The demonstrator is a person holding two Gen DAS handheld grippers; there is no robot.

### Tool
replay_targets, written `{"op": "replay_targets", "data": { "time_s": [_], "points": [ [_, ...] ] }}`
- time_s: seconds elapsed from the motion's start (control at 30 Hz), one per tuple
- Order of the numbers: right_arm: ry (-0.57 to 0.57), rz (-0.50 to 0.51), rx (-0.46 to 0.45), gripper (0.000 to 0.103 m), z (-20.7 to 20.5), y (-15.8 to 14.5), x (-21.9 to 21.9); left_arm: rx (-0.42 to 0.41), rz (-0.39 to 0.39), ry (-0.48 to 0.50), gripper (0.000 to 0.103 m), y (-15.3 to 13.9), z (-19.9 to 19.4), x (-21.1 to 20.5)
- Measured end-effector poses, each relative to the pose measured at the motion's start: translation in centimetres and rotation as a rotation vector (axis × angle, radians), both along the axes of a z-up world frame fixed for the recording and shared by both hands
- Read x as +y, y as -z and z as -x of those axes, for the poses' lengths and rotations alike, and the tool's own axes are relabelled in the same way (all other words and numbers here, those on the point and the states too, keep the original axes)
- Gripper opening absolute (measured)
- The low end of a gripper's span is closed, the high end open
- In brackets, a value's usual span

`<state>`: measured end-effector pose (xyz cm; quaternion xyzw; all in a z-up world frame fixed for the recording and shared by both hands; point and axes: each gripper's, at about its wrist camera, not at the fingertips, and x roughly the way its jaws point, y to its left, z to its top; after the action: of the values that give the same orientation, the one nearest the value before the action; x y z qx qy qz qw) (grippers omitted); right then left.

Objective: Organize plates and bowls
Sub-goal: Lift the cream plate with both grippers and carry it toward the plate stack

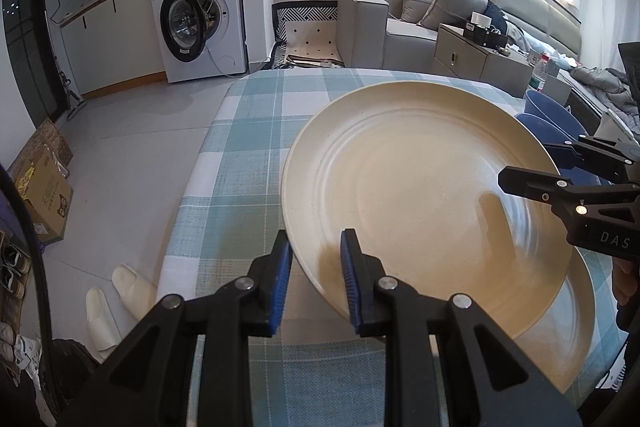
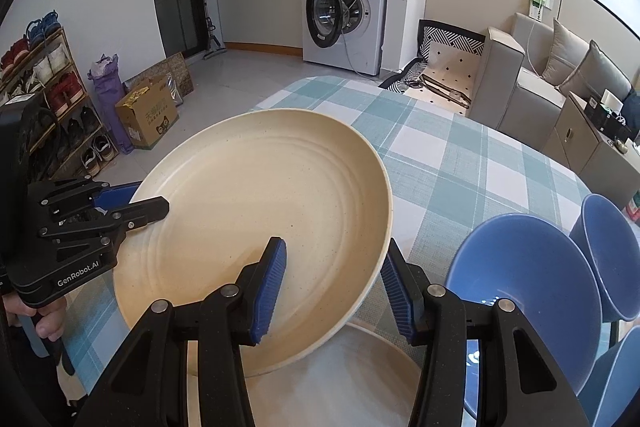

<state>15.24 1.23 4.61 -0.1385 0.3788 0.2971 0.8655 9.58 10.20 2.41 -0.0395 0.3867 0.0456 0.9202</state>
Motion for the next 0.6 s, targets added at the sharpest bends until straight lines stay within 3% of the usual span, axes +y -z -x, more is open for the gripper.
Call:
{"op": "replay_targets", "data": {
  "time_s": [0.6],
  "points": [
    [0.048, -0.022, -0.008, 0.049, 2.4, -1.2, -3.2, -0.011, -0.005, 0.061, 0.022, -0.9, 0.6, -2.2]
  ]
}}
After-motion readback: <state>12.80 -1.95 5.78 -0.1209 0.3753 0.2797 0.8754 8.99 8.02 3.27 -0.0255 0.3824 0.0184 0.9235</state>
